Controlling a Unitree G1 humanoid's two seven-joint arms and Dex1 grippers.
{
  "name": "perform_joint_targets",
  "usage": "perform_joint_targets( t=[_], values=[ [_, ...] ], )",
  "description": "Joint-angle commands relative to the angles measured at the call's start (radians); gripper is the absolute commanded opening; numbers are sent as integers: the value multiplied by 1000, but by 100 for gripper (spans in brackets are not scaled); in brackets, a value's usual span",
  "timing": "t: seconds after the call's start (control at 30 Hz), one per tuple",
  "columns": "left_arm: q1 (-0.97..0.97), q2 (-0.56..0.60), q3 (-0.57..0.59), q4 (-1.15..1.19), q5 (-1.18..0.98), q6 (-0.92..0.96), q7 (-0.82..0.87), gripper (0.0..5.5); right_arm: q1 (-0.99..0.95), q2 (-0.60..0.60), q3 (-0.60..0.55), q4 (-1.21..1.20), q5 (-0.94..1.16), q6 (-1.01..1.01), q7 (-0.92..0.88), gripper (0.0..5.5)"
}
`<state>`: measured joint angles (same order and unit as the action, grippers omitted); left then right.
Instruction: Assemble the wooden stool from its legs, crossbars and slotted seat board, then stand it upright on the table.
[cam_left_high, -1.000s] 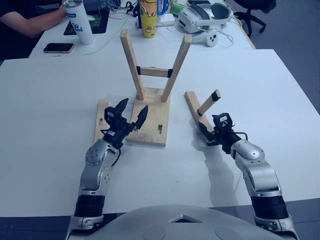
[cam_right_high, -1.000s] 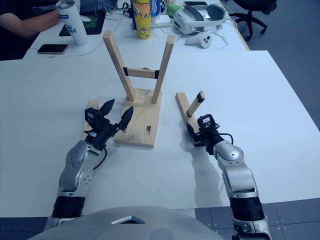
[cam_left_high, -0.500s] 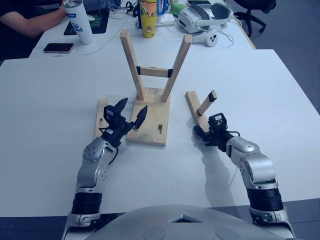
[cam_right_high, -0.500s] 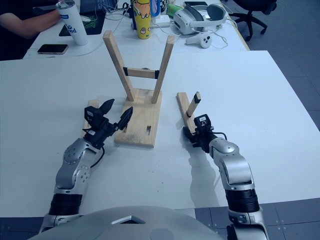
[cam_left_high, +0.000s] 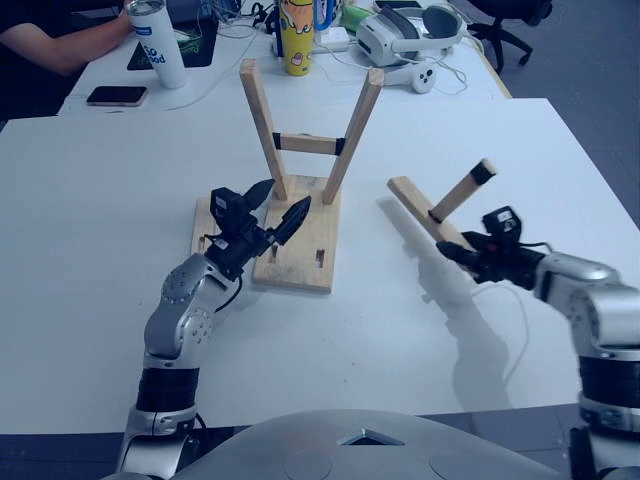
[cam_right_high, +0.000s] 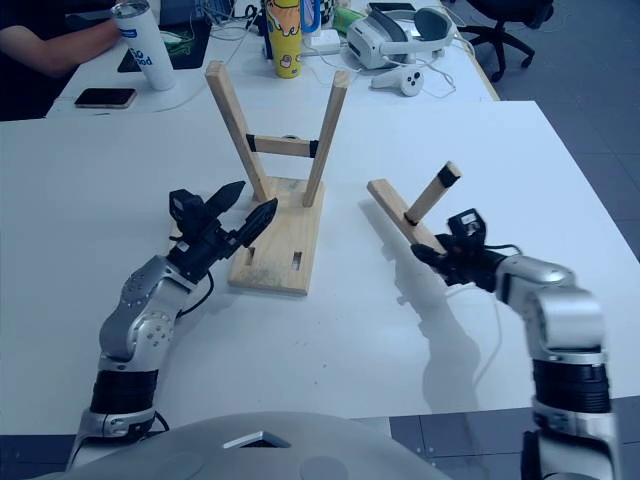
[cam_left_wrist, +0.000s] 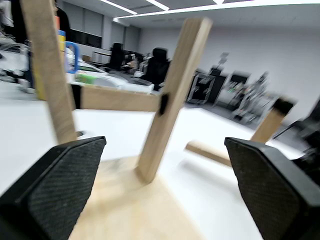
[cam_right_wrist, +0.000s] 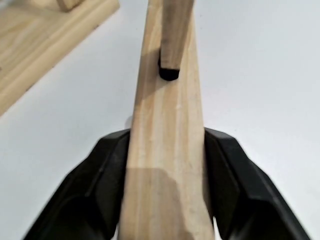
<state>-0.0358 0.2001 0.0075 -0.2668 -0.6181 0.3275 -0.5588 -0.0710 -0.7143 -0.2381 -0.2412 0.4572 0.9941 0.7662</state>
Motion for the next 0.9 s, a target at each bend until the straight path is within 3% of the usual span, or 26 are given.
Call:
perform_joint_targets(
  t=[0.03, 0.2, 0.4, 0.67, 0.9],
  values=[
    [0, 25, 53, -40, -164, 144, -14, 439, 18, -107, -43, -42, 189, 65, 226, 206],
    [-16, 54, 99, 0, -359, 323, -43, 439, 77, -117, -37, -89, 341, 83, 359, 206],
    [-28, 89, 102, 33, -550, 532, -83, 439, 83, -14, -69, -128, 541, 152, 308, 206],
    [-67, 53, 135, 32, -768, 639, -9, 439, 114, 52, -60, -176, 721, 198, 210, 206],
    [-108, 64, 155, 6, -943, 661, 66, 439, 151, 59, -18, -180, 737, 174, 189, 206]
  ],
)
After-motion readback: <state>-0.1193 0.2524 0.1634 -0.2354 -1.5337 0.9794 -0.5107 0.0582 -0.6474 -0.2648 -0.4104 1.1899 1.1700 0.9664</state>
